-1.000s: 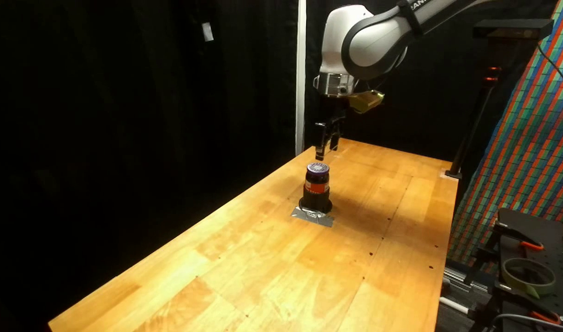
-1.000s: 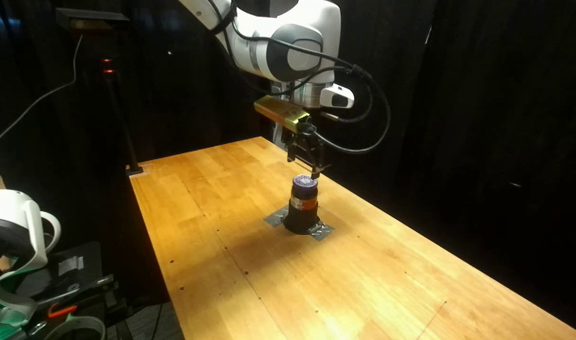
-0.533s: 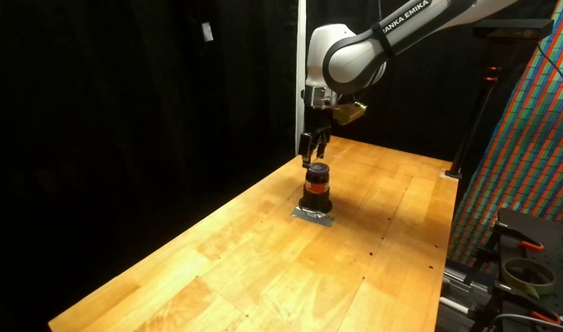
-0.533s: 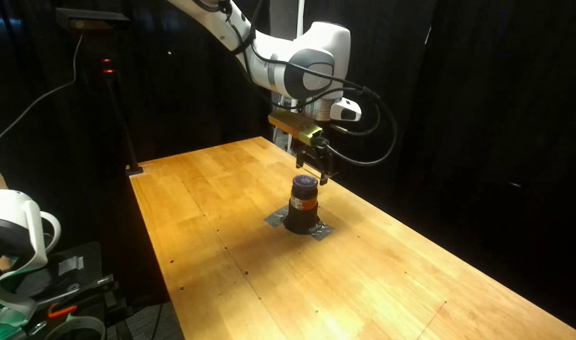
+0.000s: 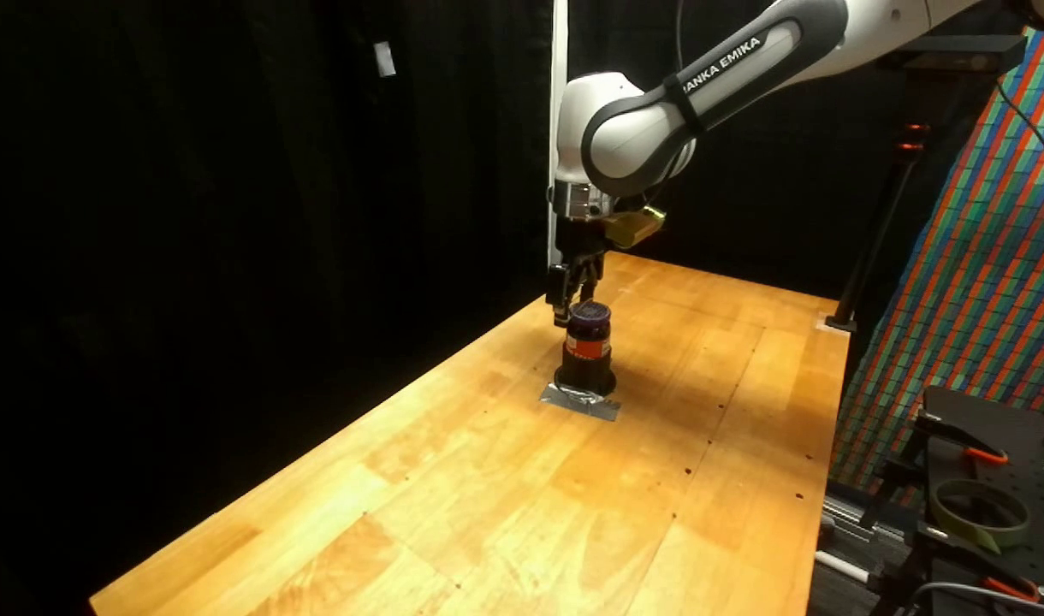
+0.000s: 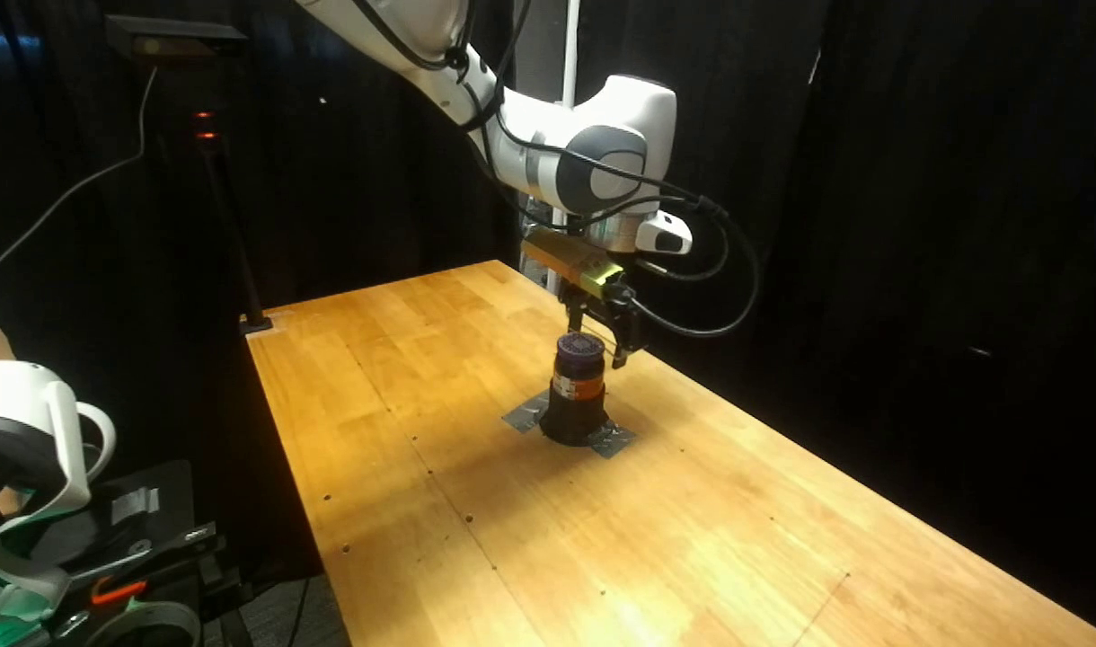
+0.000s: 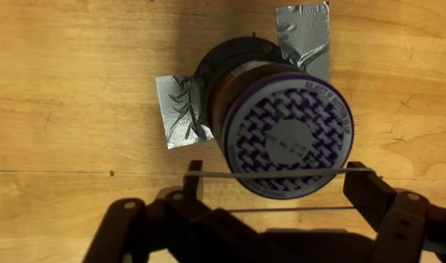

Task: Put the elastic around the bottle

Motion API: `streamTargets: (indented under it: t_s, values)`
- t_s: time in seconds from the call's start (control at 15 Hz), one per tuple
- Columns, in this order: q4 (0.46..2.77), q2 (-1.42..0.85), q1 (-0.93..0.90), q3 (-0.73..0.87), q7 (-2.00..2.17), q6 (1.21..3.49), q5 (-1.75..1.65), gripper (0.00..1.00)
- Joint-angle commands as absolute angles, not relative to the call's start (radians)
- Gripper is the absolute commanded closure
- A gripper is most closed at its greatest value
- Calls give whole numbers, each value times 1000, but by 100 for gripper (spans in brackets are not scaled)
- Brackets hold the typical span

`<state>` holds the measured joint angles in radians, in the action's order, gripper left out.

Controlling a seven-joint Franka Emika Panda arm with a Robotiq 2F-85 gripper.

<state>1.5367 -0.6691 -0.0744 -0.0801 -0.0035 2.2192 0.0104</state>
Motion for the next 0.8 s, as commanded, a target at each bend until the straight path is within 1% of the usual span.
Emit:
streamTargets:
  t_s: [0.0,0.33,0.73]
  values:
    - [1475,-709,-70,-82,-21,2167,26,0]
    - [1482,-712,-73,-72,-8,2110,19,0]
    - [1601,-616,-65,-65,10,2173,24,0]
